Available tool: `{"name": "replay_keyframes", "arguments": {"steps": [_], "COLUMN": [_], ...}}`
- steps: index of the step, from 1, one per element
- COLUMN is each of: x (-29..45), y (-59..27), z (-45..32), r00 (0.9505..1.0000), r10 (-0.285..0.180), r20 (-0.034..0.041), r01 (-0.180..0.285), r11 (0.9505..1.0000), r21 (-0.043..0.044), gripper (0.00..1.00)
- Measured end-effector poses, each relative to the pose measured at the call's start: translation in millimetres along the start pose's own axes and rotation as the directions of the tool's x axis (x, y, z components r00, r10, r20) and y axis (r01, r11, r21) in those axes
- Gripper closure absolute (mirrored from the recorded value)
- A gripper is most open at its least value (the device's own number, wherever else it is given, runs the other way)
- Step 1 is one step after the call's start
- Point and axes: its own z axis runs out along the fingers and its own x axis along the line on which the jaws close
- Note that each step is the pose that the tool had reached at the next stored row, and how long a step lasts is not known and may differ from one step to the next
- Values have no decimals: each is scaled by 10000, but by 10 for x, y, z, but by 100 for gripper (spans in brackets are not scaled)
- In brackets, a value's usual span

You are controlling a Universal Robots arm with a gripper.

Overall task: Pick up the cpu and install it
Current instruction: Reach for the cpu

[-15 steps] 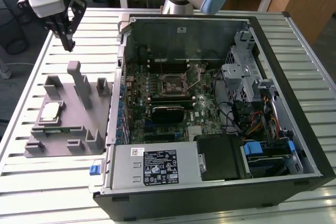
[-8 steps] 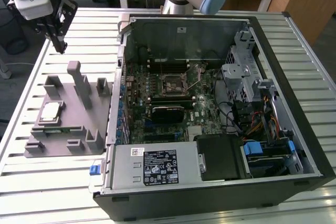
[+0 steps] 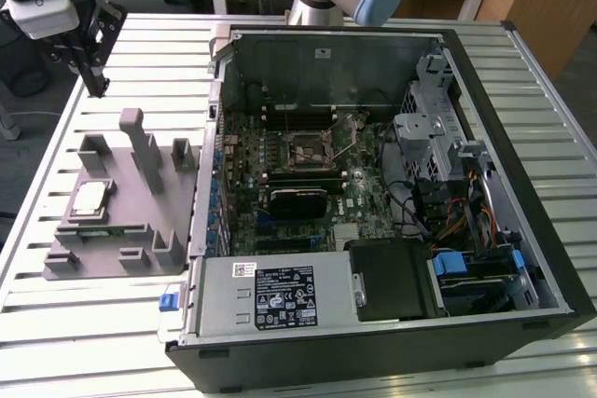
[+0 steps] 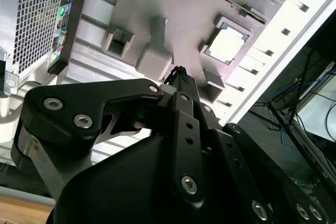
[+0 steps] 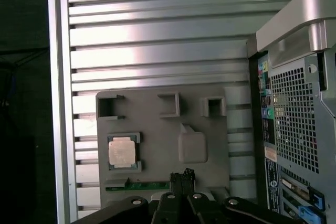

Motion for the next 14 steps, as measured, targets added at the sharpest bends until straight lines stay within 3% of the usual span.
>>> {"name": "replay_keyframes", "arguments": {"steps": [8, 14], "x": [73, 281], "y": [-43, -84], "z": [18, 65], "r00": [10000, 10000], "r10": [-8, -53], "r20": [-1, -2], "r01": [8, 53], "r11": [10000, 10000], "r21": [1, 1], "gripper": [89, 89]}}
